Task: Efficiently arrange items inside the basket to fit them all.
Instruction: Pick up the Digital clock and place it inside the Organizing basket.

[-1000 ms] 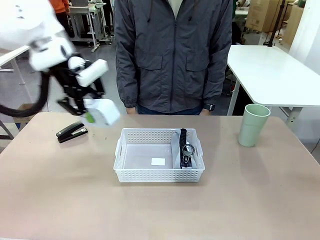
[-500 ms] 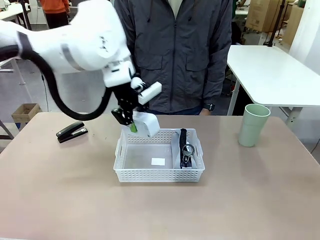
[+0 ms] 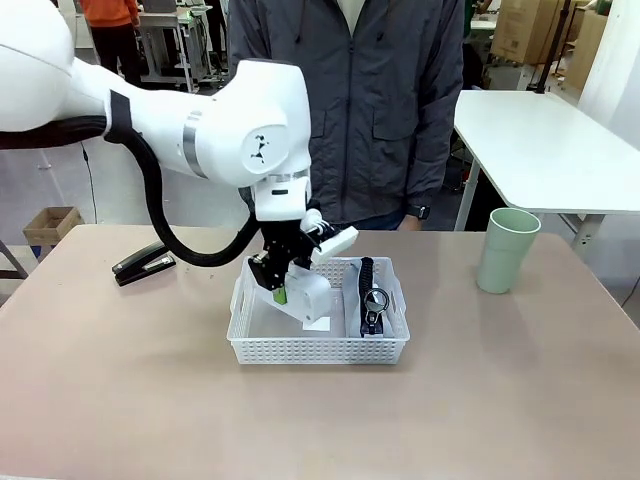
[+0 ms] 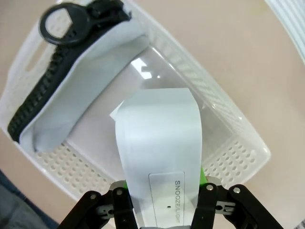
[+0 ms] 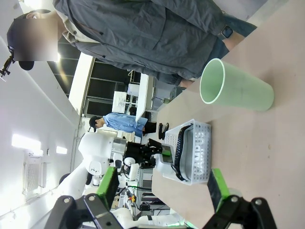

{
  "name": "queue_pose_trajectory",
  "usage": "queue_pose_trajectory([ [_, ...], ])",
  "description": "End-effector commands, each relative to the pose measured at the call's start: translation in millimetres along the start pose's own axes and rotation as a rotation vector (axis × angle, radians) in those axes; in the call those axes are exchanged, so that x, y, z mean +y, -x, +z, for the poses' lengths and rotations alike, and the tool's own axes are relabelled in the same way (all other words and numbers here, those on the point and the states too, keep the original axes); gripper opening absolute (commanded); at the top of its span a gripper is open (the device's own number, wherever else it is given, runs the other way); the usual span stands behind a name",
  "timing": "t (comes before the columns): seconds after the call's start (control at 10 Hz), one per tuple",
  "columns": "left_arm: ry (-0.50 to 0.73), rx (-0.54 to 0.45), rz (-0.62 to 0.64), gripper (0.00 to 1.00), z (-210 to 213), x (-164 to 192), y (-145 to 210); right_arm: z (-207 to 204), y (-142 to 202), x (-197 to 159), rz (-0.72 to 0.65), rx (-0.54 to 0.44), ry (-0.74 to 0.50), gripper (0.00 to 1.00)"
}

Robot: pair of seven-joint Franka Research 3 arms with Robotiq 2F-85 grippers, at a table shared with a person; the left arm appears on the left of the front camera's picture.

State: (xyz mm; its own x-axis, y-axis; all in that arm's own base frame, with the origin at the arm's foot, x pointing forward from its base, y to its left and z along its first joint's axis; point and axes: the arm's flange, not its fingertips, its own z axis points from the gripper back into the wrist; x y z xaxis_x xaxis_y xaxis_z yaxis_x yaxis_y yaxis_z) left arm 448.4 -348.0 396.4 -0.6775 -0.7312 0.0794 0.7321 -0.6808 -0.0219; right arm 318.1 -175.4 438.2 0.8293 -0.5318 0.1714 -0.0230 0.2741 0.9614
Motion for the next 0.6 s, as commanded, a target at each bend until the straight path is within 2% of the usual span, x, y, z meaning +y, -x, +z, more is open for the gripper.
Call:
queue_pose_trajectory([
  [0.0,-0.012,0.073,0.025,0.5,-13,-1,-10,1,0,1,0.007,0.0,-0.008,1.0],
  [0.5,-0.07,0.201,0.084,0.5,-59,-14,-32,1,0,1,0.007,0.0,-0.008,1.0],
])
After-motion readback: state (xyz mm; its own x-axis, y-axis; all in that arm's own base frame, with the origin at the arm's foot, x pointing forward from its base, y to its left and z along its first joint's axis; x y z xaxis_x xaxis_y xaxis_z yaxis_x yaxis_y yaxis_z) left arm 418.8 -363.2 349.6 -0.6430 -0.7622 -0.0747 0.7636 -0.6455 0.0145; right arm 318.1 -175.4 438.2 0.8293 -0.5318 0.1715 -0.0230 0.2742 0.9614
